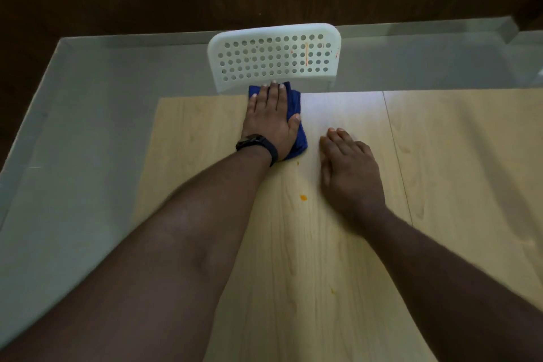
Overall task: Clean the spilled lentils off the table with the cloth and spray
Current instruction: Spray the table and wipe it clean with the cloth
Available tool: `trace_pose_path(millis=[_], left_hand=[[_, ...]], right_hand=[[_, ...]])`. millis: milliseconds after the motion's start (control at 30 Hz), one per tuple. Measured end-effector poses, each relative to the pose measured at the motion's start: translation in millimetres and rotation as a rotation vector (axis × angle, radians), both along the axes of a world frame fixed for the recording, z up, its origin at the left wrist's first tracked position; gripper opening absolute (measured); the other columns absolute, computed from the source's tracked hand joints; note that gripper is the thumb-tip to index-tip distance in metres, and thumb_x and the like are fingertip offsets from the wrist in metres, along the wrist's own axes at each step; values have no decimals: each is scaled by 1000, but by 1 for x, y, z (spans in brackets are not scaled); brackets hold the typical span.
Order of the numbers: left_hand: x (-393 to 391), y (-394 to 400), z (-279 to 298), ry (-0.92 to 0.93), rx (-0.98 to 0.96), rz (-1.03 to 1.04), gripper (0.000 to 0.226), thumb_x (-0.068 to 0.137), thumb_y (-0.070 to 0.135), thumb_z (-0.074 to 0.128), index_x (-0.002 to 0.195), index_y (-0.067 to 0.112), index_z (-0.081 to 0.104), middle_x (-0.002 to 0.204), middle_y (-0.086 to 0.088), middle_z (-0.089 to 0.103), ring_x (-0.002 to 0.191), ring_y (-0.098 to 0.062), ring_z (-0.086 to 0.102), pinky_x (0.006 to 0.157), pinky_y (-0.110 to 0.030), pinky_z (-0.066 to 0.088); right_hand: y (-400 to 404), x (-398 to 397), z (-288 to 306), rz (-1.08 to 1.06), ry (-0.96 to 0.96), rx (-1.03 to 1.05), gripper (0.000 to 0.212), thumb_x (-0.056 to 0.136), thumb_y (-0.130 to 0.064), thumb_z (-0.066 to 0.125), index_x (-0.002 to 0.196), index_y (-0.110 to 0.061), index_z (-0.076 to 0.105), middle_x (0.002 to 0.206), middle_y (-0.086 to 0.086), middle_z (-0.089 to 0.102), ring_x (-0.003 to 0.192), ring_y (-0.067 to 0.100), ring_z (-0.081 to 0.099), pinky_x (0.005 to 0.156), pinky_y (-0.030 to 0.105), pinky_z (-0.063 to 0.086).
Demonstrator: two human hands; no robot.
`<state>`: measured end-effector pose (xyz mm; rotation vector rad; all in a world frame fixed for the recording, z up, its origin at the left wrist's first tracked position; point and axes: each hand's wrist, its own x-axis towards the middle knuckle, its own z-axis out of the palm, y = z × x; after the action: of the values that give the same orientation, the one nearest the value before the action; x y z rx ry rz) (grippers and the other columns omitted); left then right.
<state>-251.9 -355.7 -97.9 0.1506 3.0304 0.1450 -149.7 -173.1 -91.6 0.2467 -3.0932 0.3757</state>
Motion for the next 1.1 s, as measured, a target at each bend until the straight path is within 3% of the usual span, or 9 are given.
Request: trace_pose_path(millis=[300,567,700,867,1100], left_hand=[[88,-28,3,-51,26,-252,73,105,53,9,166,16,-7,174,-1,-14,159,-16,-14,130,-43,2],[11,-9,2,3,-19,-62,73,105,50,15,166,12,0,175,-6,-2,161,-23,-1,130,-43,2],[49,28,3,-2,-2,-161,72,107,49,14,166,13,-3,175,-6,-6,161,-23,-5,130,-45,2],[132,-4,2,-48,42,-246,72,106,50,10,166,15,-6,174,-2,-14,159,-16,-15,130,-43,0],[88,-19,-2,-2,16,-90,73,106,50,15,166,14,-2,175,-4,-5,161,-20,-5,130,-43,1]], right_hand=[[5,0,2,16,-22,-22,53,109,-34,35,160,-18,40,167,4,37,157,18,25,128,40,20],[5,0,-2,0,-2,-13,55,107,-30,37,160,-16,39,167,4,35,158,18,25,129,40,19],[7,1,2,-12,-21,-54,58,105,-30,38,161,-15,38,168,5,35,157,17,25,127,37,16],[6,3,7,-11,-32,-89,62,99,-29,35,159,-14,42,166,6,38,156,19,29,128,39,20],[4,5,4,-31,19,-88,56,103,-23,48,158,-13,44,165,7,41,155,19,32,128,37,19]])
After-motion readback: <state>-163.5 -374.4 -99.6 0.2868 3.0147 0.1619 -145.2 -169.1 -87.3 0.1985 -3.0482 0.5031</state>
